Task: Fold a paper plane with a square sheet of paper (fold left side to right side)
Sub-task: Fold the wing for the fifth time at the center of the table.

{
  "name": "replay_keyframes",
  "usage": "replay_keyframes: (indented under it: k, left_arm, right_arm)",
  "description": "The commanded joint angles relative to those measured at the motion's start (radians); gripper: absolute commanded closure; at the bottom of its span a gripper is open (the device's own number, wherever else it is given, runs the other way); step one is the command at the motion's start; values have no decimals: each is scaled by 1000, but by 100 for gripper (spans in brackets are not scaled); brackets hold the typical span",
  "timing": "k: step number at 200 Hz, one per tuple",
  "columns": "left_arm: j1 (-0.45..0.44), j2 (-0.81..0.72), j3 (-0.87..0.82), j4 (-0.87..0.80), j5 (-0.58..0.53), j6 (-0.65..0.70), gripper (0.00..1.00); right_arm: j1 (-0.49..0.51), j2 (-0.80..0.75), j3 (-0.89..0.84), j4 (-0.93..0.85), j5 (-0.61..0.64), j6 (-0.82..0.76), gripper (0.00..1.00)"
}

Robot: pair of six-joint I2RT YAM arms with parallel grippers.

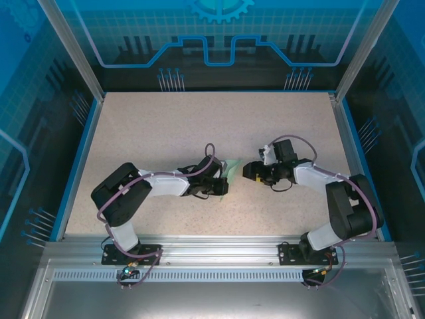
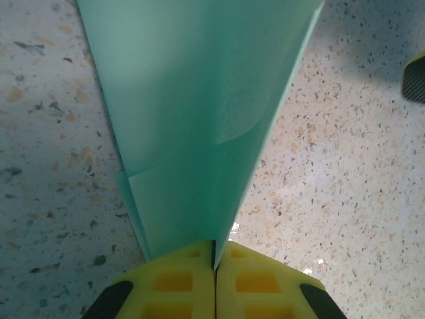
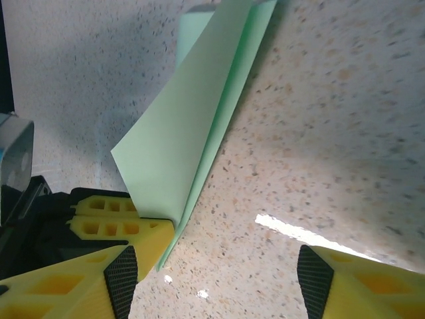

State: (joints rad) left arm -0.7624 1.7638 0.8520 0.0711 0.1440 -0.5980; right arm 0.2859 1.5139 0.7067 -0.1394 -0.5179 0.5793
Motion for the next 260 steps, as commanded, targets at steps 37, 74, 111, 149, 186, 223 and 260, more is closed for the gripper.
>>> replay_keyframes:
  k: [37, 74, 111, 149, 186, 223, 260]
  left_arm:
    - [52, -34, -85, 185, 118, -97, 93]
    - [71, -34, -116, 229, 133, -124, 93]
    - [76, -26, -121, 240, 140, -131, 94]
    - [81, -28, -125, 243, 141, -137, 94]
    - [86, -22, -132, 258, 147, -148, 94]
    - [93, -17, -135, 266, 155, -157, 89]
    - [96, -4, -133, 282, 175, -164, 82]
  right_arm:
    - [81, 108, 57, 101, 33, 79, 37]
    - [109, 173, 89, 146, 30, 111, 40]
    - [133, 231, 131, 160, 33, 124, 43]
    - [145, 283, 168, 156, 45, 132, 47]
    - [150, 327, 209, 153, 48, 137, 49]
    - [152, 359, 233, 98, 68, 134, 51]
    - [156, 397, 265, 23, 87, 129, 53]
